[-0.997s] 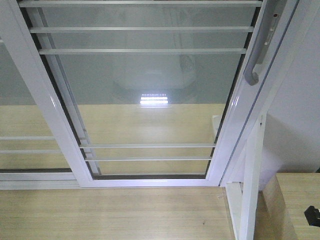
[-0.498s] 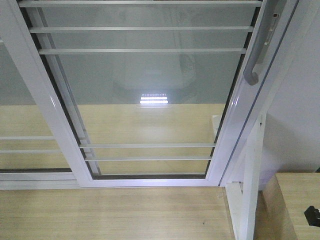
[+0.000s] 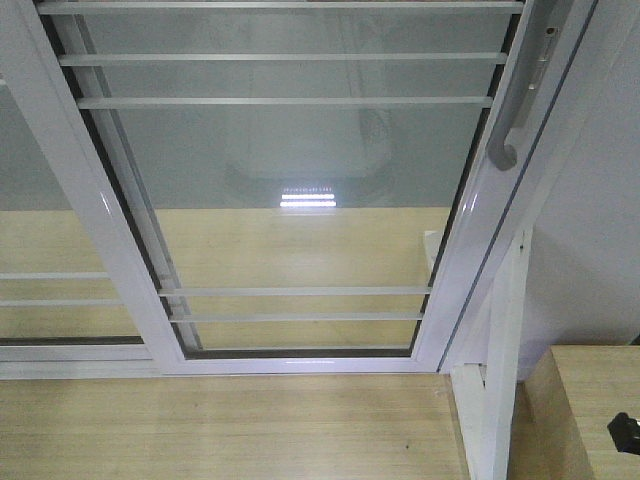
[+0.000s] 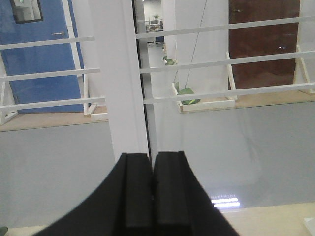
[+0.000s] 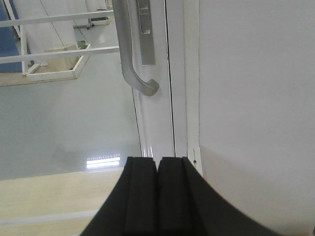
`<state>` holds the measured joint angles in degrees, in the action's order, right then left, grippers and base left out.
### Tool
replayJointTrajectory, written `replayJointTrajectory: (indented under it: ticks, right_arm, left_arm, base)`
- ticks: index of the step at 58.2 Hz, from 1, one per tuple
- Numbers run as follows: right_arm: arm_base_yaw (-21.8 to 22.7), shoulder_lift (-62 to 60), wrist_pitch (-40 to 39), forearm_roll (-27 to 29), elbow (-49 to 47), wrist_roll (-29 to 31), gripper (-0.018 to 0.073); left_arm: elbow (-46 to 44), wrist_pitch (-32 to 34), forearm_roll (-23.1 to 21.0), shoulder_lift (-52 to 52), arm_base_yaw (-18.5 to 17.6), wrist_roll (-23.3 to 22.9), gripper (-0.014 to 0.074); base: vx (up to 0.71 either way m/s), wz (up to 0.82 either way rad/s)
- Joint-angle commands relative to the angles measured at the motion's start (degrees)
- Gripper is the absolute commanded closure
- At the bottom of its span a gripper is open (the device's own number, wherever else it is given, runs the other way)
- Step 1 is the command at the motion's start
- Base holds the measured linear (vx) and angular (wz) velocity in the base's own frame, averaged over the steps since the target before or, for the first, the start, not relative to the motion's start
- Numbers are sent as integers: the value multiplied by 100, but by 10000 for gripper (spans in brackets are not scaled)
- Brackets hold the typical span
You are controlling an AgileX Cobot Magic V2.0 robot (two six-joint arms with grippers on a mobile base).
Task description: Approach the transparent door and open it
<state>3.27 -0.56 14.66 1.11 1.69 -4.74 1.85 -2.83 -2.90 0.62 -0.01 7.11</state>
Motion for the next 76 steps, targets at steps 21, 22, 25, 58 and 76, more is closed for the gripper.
replayJointTrajectory:
  ticks: [21, 22, 25, 58, 76]
  right_arm:
    - [23, 66, -740, -72, 21, 73, 565]
    - [23, 66, -828, -72, 21, 73, 565]
    - [23, 66, -1058, -72, 21, 73, 565]
    - [23, 397, -1715, -111, -1320, -296, 564]
    - [23, 2447, -1683, -656, -3586, -296, 564]
  left_arm:
    - [78, 1136, -25, 79, 5, -50, 603]
    - [78, 1214, -44, 79, 5, -56, 603]
    - [78, 1410, -44, 79, 5, -56, 603]
    - [-142, 3125, 13, 73, 5, -1769, 603]
    - [-1989, 1223, 883, -478, 5, -1149, 603]
  base:
    - [0, 0]
    - [0, 0]
    - [0, 0]
    - [0, 0]
    - [0, 0]
